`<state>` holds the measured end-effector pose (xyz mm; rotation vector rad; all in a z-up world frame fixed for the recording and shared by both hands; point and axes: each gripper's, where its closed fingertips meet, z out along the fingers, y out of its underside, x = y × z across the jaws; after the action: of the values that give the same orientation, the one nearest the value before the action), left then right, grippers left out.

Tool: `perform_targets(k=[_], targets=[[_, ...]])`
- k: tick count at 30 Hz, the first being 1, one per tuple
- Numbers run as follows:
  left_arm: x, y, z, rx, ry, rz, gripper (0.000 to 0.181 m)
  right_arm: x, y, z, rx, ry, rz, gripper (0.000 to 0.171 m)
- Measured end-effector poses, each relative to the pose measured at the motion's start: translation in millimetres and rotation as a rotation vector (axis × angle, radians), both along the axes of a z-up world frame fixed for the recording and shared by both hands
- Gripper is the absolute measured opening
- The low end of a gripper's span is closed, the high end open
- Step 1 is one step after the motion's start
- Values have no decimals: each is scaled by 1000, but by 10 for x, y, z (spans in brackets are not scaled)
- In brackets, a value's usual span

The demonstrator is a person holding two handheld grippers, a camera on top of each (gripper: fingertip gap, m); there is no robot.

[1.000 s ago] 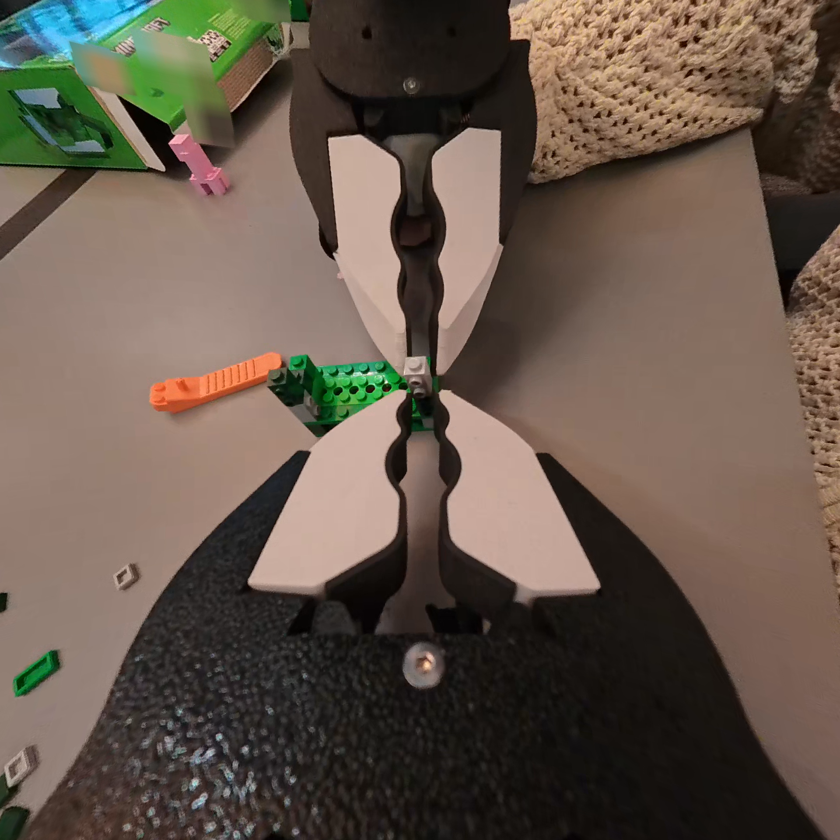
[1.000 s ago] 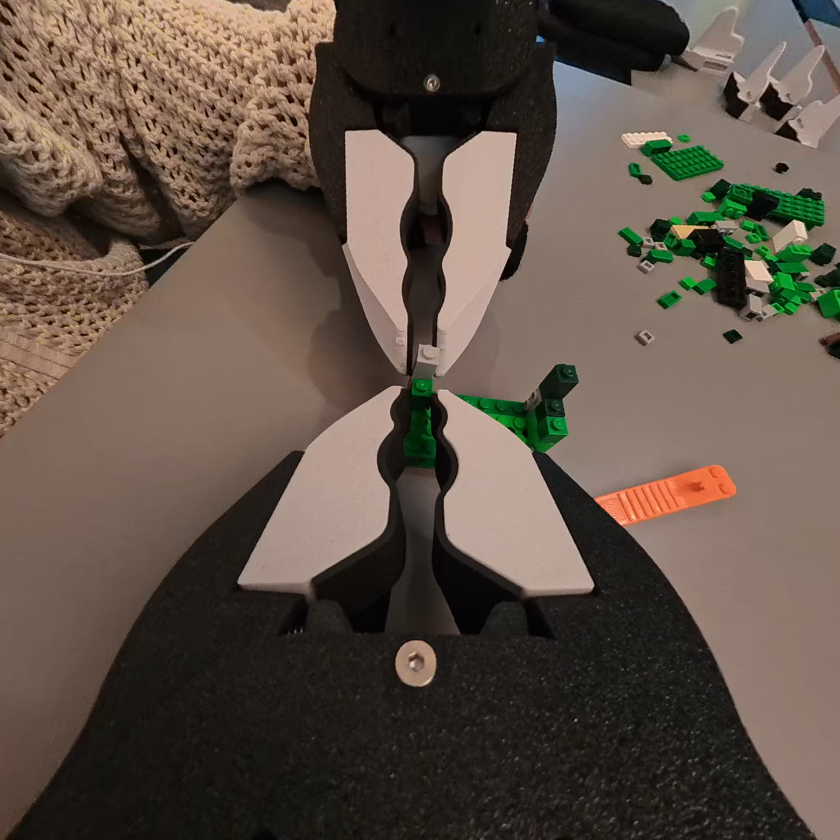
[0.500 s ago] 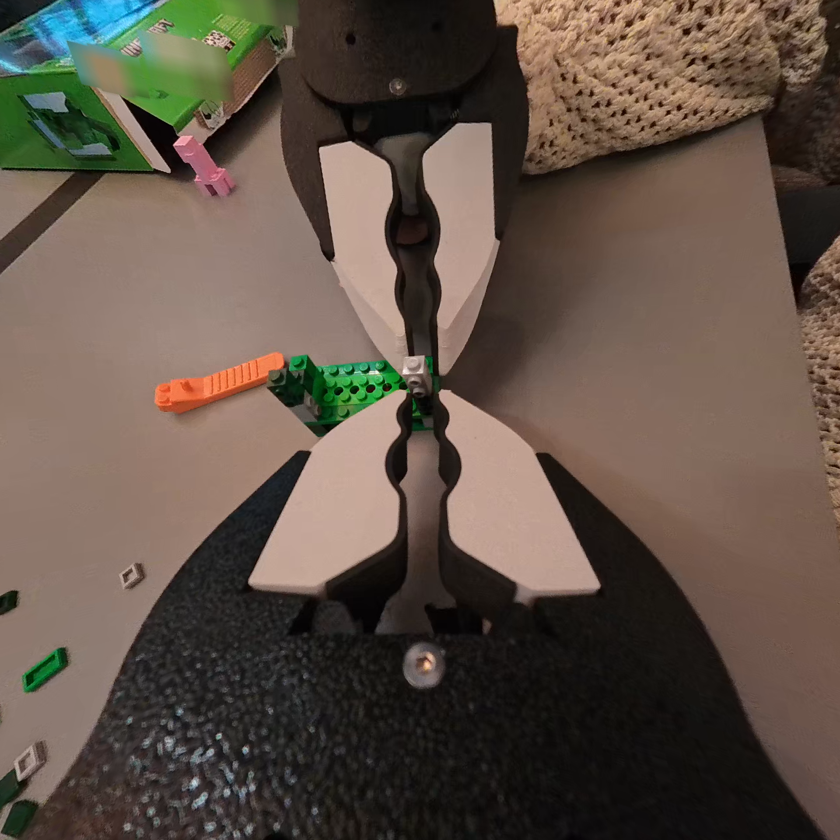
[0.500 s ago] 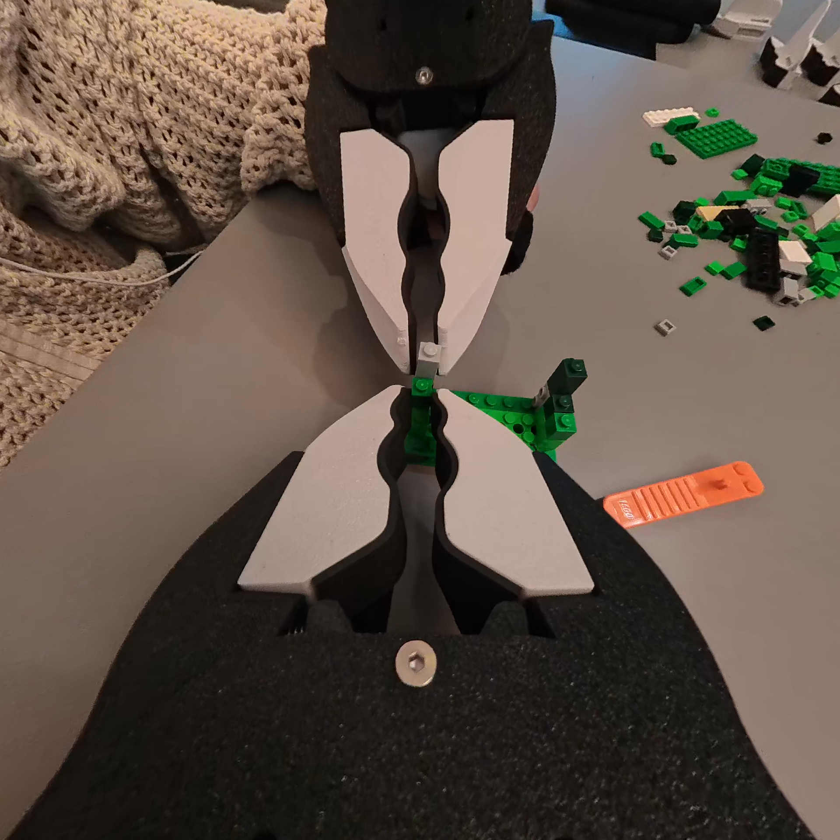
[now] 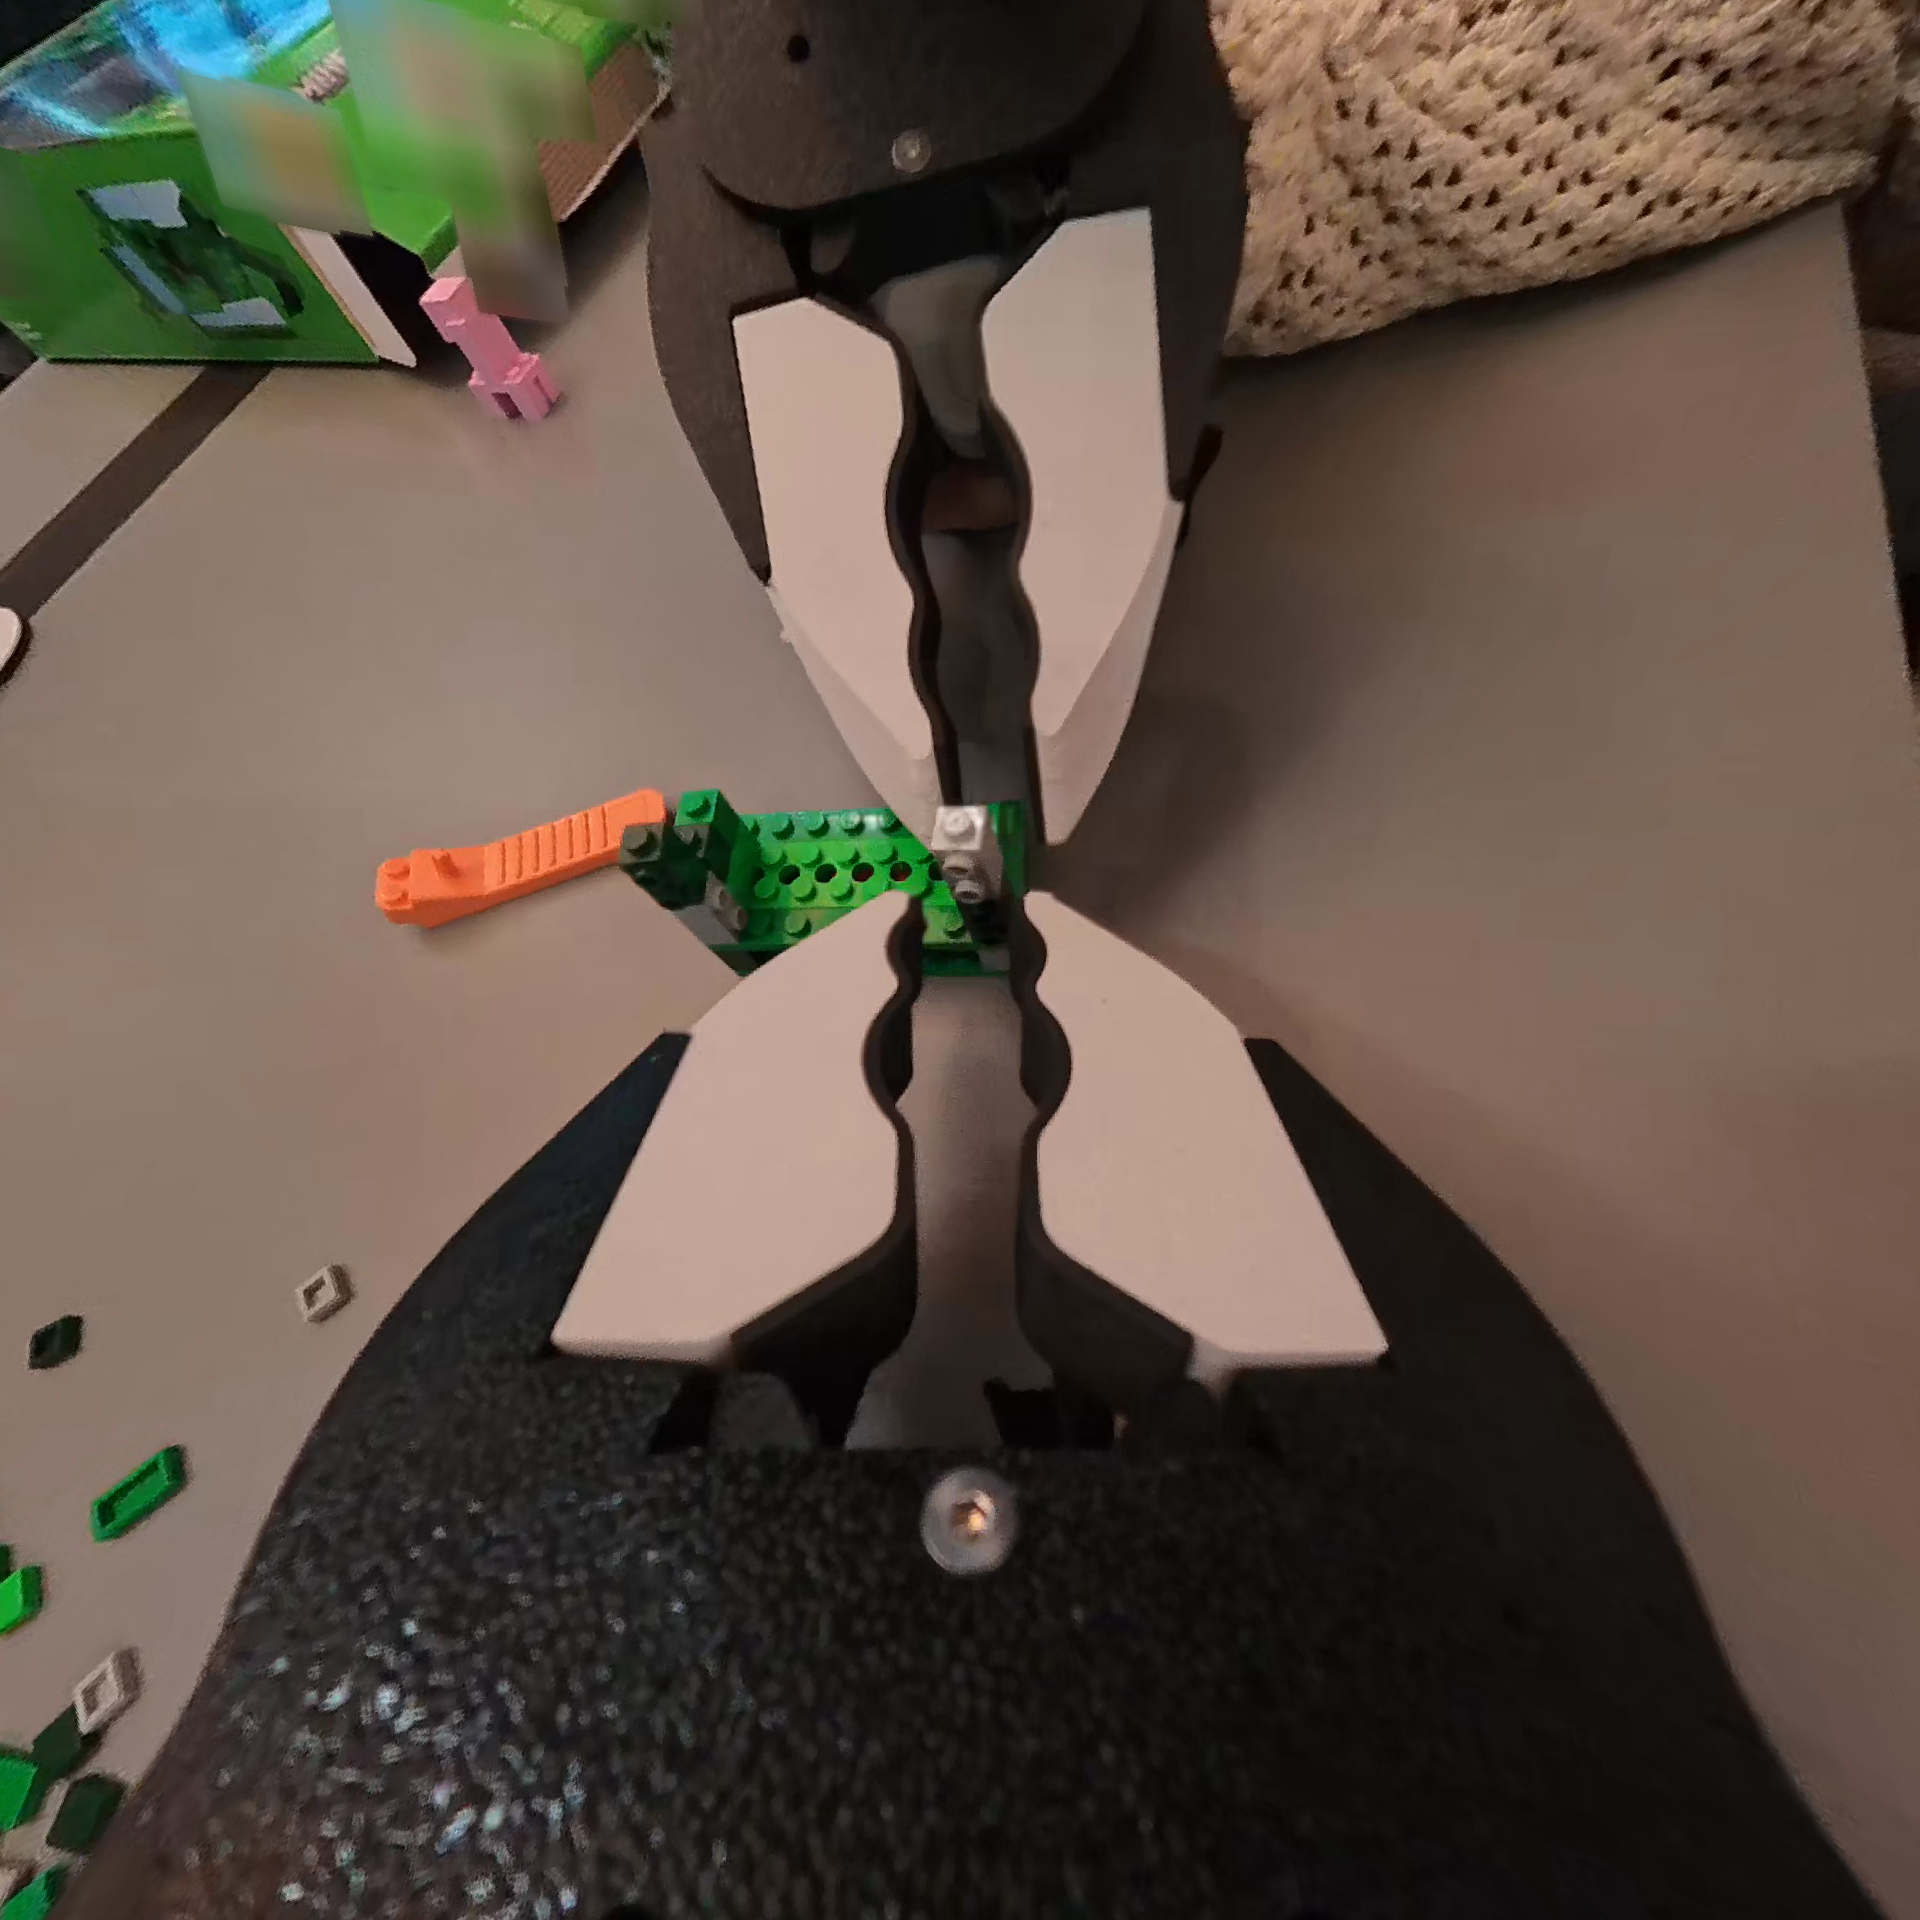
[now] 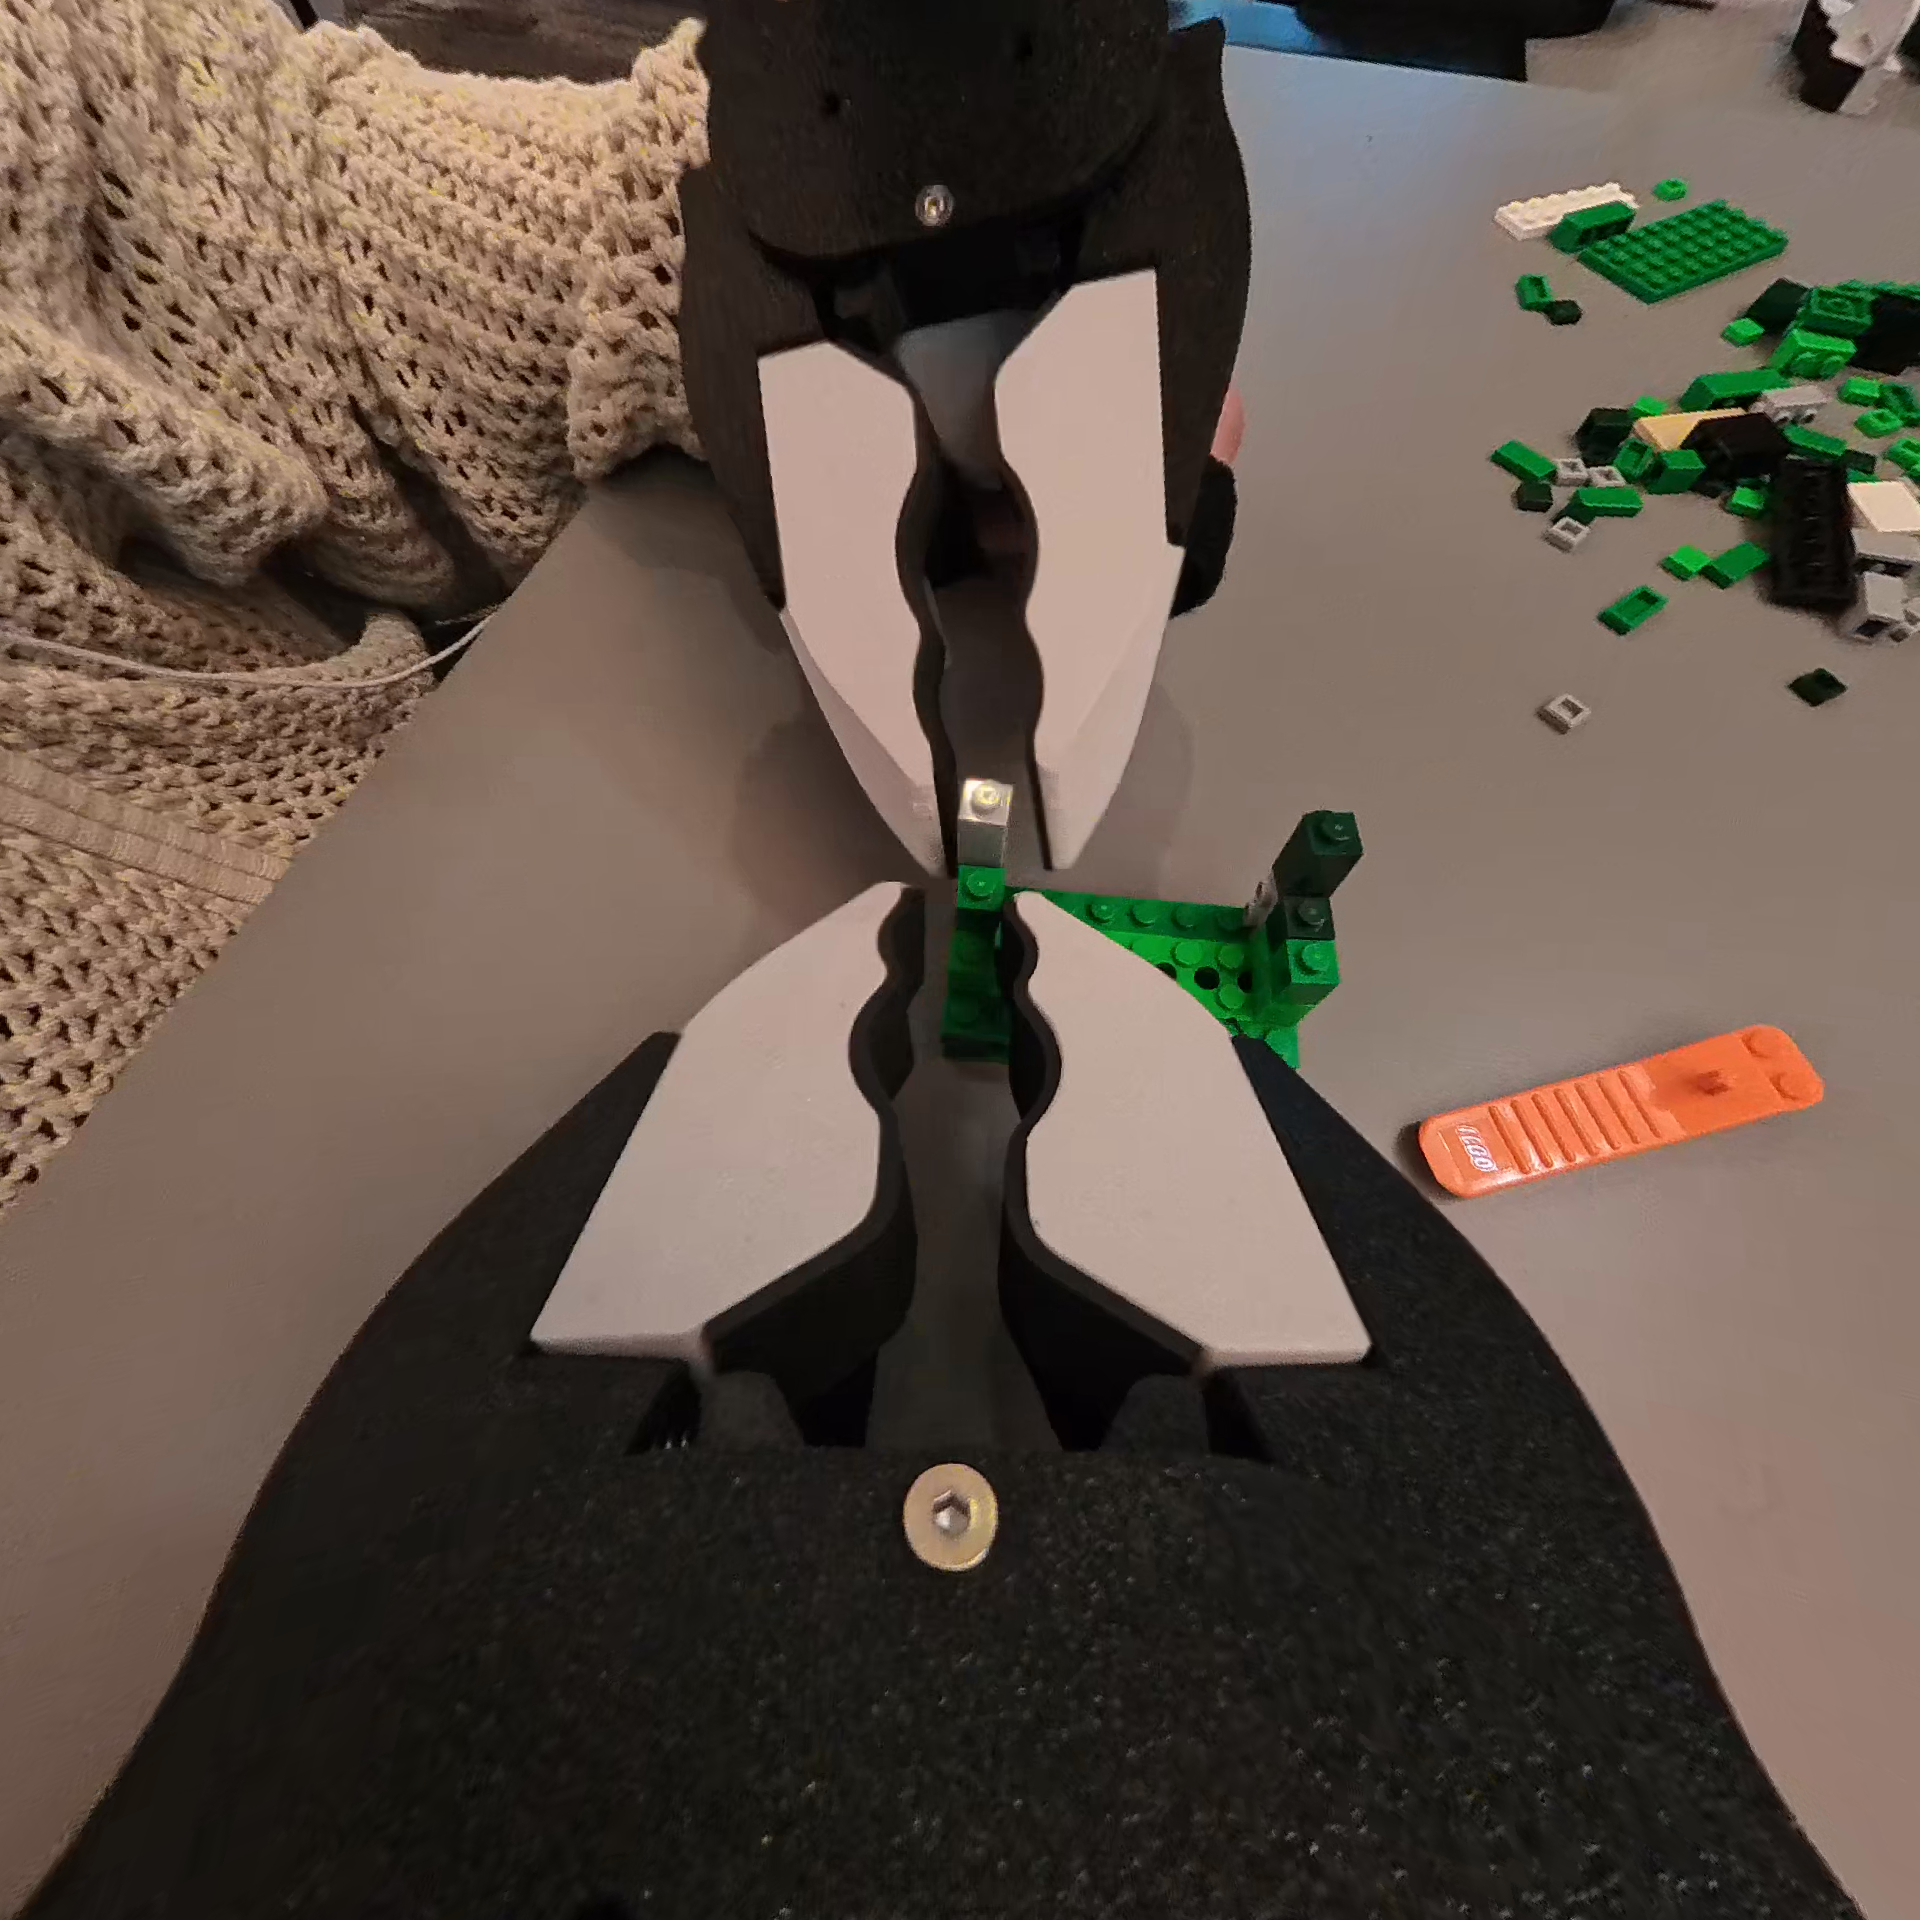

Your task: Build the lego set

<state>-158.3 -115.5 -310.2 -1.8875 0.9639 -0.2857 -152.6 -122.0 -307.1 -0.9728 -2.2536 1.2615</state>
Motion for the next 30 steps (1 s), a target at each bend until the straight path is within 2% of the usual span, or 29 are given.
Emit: perform_targets(k=[4, 7, 14, 18, 26, 30], targets=[[-26, 0, 30, 12, -18, 31, 19, 26, -5, 21, -3, 18, 10, 23], [-81, -41, 122, 55, -68, 74, 19, 69, 56, 72, -32, 40, -3, 24], [-104, -46, 106, 63, -42, 111, 15, 48, 74, -25, 37, 11, -25, 20], [-100, -40, 75, 74, 0, 119, 14, 37, 120, 21, -3, 16, -45, 19], [-125, -31, 131, 88, -40, 131, 11, -67, 229, -45, 10, -36, -61, 17], [-141, -30, 173, 123, -49, 144, 10, -94, 229, -72, 8, -63, -47, 4]])
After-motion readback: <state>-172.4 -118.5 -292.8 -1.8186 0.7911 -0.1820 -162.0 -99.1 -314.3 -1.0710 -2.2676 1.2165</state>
